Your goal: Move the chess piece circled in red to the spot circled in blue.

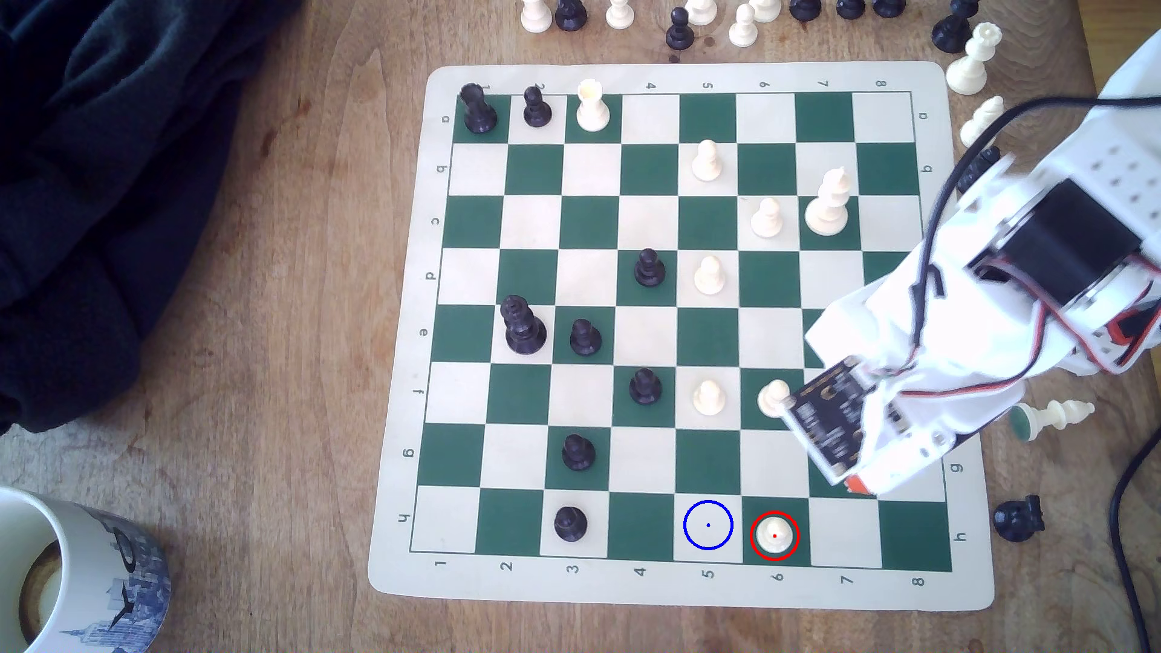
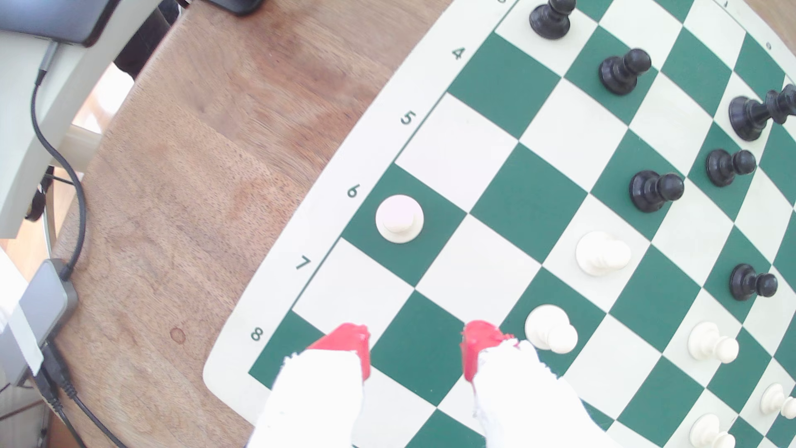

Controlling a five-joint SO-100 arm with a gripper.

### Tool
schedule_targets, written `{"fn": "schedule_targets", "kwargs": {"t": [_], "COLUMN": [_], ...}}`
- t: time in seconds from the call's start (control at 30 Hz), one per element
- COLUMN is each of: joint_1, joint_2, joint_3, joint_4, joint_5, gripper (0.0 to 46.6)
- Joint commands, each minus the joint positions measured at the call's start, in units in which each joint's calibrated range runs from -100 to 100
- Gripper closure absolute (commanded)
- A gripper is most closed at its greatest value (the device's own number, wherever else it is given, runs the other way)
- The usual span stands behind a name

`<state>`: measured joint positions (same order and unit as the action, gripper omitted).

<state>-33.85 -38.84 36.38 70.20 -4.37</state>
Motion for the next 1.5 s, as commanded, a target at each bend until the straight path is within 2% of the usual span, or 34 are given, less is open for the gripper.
{"fn": "schedule_targets", "kwargs": {"t": [0.0, 0.27, 0.57, 0.63, 0.77, 0.93, 1.47], "joint_1": [0.02, -1.39, -0.29, 0.18, 0.18, 0.26, -1.7], "joint_2": [8.02, 17.53, 25.93, 28.14, 30.35, 32.64, 36.03], "joint_3": [-6.91, -10.17, -13.35, -14.07, -14.53, -14.89, -15.43], "joint_4": [0.15, -5.01, -7.71, -6.97, -7.87, -8.53, -12.05], "joint_5": [-0.34, -2.05, -2.44, -2.39, -2.44, -2.44, -3.03], "gripper": [34.0, 33.1, 32.9, 31.0, 30.9, 33.5, 32.1]}}
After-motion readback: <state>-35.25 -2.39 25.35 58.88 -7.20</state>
